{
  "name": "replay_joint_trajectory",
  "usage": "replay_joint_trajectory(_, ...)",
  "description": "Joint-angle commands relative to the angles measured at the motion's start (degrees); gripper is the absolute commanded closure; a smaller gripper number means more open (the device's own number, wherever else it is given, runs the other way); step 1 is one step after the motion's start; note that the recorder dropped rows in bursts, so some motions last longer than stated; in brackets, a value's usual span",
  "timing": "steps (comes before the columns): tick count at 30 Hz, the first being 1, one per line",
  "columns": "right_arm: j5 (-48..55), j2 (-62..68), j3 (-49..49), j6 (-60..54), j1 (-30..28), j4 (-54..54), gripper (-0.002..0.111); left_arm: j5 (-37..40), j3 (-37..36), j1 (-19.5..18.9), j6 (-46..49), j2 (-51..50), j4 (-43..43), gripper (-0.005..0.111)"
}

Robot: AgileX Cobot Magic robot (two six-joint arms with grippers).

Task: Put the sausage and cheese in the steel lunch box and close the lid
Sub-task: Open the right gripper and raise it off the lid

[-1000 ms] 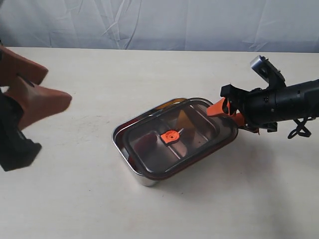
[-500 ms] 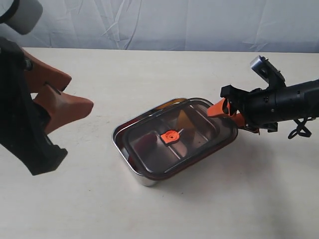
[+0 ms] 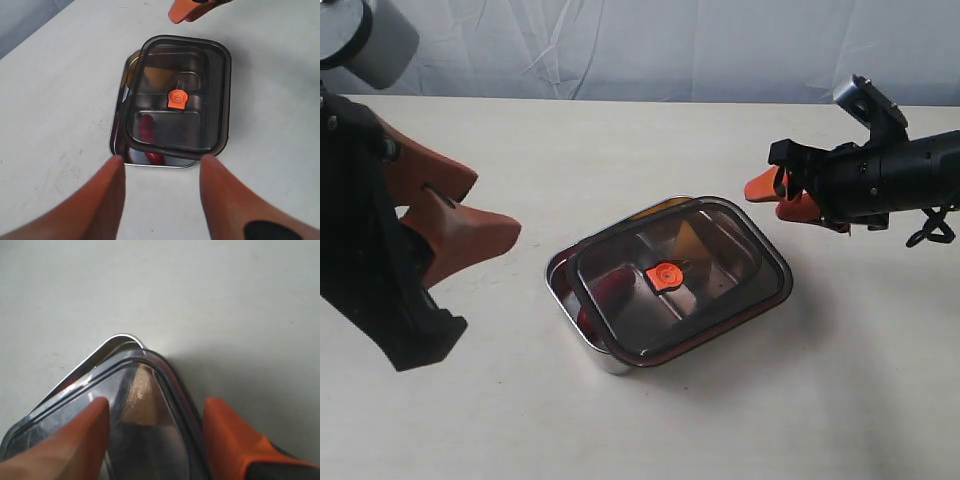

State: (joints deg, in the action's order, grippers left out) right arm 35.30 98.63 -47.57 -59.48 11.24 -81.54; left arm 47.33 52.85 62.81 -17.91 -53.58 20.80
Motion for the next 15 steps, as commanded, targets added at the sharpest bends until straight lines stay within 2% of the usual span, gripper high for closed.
replay_joint_trajectory(1,-4.51,-1.83,-0.34,5.87,0.07,2.24,0.059,0.05,-0.23,0.10,-0.07,-0.07,-0.22,0.061)
replay_joint_trajectory(4,-5.55,-3.28,-0.34,13.68,0.07,10.03,0.086,1.68,-0.23,0.10,-0.07,-0.07,-0.22,0.062)
replay_joint_trajectory(6,-5.19,-4.17,-0.34,21.66,0.07,18.31,0.108,2.34,-0.23,0.10,0.05,-0.07,0.04,0.065)
replay_joint_trajectory(8,-5.49,-4.91,-0.34,29.89,0.07,26.57,0.108,2.58,-0.23,0.10,0.05,-0.07,0.80,0.072)
replay_joint_trajectory(14,-1.40,-5.13,-0.34,50.51,0.21,49.55,0.109,2.25,-0.23,0.10,0.05,-0.07,1.57,0.107)
replay_joint_trajectory(15,-0.66,-5.13,-0.34,52.14,0.21,51.48,0.109,1.95,-0.23,0.10,0.05,-0.07,1.74,0.107)
